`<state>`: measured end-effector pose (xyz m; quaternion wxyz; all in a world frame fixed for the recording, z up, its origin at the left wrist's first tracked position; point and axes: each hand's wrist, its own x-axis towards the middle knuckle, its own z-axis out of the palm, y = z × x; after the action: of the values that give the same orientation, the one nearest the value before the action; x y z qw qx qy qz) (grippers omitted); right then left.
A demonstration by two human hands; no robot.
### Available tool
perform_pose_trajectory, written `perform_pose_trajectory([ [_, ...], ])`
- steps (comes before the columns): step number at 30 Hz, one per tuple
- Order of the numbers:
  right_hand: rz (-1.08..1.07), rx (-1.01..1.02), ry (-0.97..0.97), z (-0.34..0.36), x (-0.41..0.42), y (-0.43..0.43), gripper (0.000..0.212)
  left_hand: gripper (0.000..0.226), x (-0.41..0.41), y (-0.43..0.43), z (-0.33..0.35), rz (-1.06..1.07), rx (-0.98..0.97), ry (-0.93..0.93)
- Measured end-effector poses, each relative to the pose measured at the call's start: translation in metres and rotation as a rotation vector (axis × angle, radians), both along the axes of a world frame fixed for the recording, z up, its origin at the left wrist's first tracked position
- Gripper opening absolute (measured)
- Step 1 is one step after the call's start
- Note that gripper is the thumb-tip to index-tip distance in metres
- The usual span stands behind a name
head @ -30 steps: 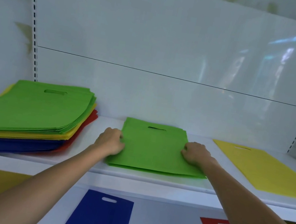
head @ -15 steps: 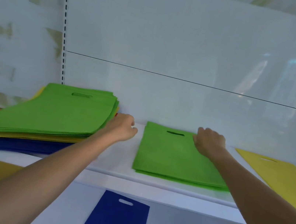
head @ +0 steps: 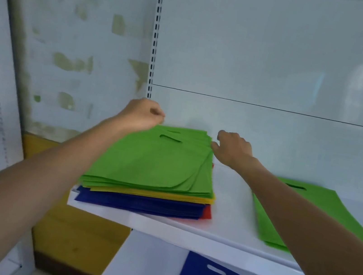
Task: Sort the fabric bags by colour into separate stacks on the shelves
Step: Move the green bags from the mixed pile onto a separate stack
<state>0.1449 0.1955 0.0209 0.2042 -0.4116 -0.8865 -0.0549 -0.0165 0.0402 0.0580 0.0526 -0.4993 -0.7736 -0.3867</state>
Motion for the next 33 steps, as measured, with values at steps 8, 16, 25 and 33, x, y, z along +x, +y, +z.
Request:
perform_pose_trajectory([
  [8, -0.041, -0.371, -0.256, -0.013, -0.045, -0.025, 0.074, 0.033, -0.102, -0.044, -0.064, 0.219, -0.525, 0.009],
  [16, -0.156, -0.409, 0.000, -0.036, -0.051, -0.005, 0.054, 0.034, -0.105, -0.039, -0.083, 0.209, -0.246, -0.140],
  [25, -0.202, -0.411, 0.401, -0.046, -0.040, 0.009, 0.028, 0.033, -0.076, -0.023, -0.073, 0.249, -0.124, -0.024],
  [33, -0.088, -0.164, 0.553, -0.023, -0.015, 0.015, 0.014, 0.024, -0.039, -0.010, -0.062, 0.349, -0.058, 0.075],
])
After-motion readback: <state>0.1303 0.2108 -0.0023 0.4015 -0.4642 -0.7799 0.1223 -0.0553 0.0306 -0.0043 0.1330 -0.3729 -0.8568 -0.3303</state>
